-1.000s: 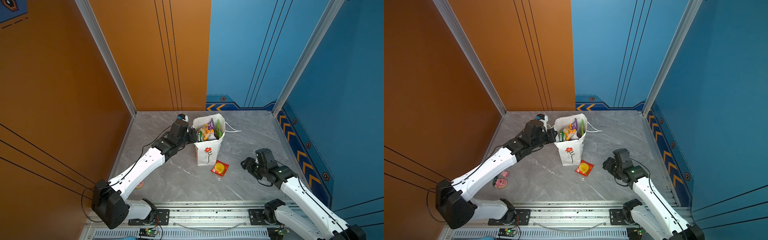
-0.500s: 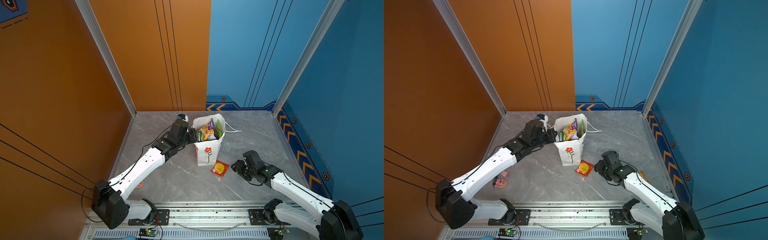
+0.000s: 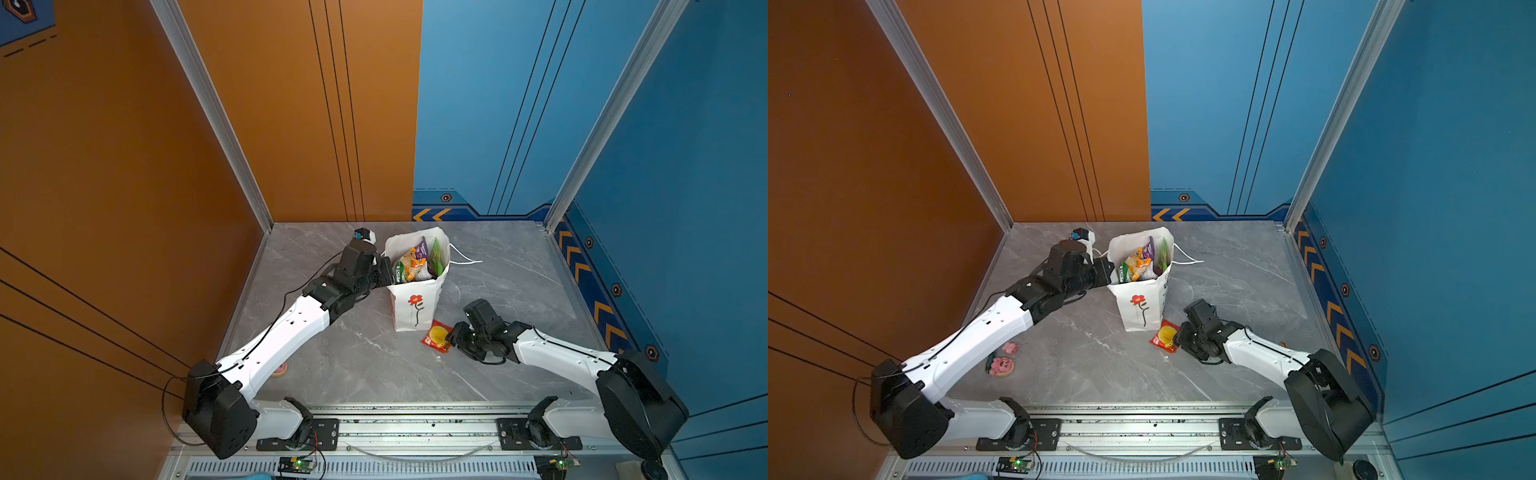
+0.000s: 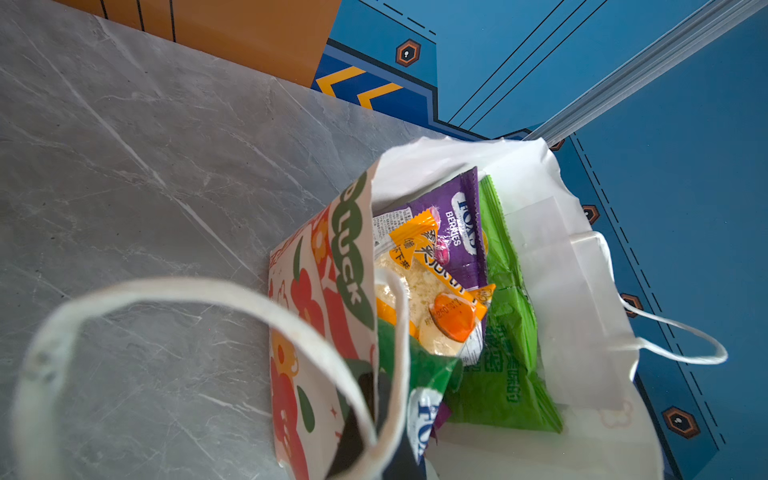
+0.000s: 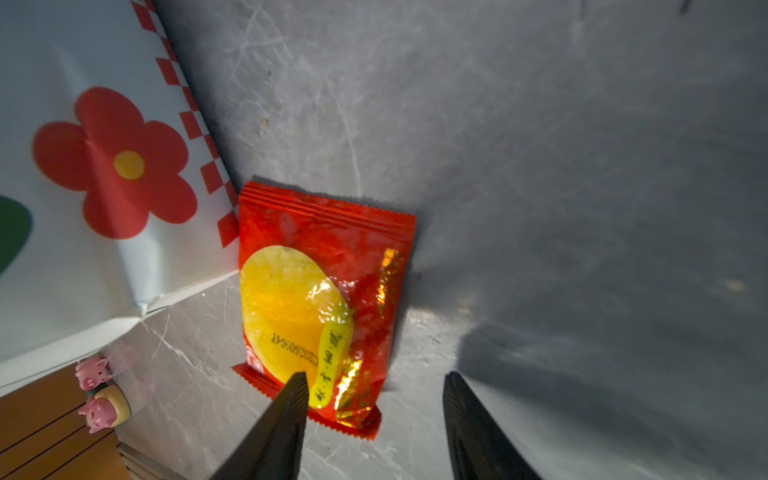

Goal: Place the snacks into the paper bag
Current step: 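Lower the right gripper onto the red-and-yellow packet and grasp it, then lift the red packet with the right gripper toward the paper bag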

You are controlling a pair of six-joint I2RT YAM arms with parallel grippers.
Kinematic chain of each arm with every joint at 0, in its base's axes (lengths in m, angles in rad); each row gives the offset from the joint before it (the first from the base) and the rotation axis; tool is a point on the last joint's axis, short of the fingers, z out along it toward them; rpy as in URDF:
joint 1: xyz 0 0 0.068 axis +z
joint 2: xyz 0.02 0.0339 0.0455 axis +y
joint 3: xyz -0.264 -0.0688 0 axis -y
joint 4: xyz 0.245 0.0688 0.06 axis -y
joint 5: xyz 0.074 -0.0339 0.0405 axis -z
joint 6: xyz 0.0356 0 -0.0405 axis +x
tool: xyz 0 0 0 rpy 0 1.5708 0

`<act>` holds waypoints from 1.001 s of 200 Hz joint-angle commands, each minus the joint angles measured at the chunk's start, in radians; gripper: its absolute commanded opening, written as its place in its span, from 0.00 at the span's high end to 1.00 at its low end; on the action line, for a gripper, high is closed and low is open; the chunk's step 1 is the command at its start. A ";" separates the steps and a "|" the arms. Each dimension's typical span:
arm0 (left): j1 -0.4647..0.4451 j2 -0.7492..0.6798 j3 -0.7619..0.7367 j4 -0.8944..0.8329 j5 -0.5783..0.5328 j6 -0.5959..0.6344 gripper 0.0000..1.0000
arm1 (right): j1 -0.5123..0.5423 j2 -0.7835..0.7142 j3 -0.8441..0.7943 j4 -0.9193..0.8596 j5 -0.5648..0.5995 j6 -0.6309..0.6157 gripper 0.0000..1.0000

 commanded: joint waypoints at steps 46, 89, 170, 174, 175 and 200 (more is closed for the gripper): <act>0.013 -0.045 -0.008 0.050 -0.001 0.013 1.00 | 0.016 0.085 0.029 0.071 -0.022 0.007 0.51; 0.012 -0.035 -0.006 0.055 0.007 0.009 1.00 | 0.026 0.193 0.027 0.191 -0.116 0.044 0.62; 0.010 -0.033 -0.001 0.055 0.007 0.009 1.00 | 0.021 0.168 0.019 0.176 -0.088 0.035 0.94; 0.009 -0.033 -0.001 0.055 0.007 0.009 1.00 | 0.021 0.162 0.018 0.172 -0.085 0.034 0.94; 0.010 -0.033 -0.001 0.055 0.007 0.009 1.00 | 0.021 0.161 0.018 0.172 -0.084 0.034 0.94; 0.010 -0.034 -0.001 0.053 0.005 0.011 1.00 | 0.018 0.117 0.011 0.141 -0.068 0.027 0.95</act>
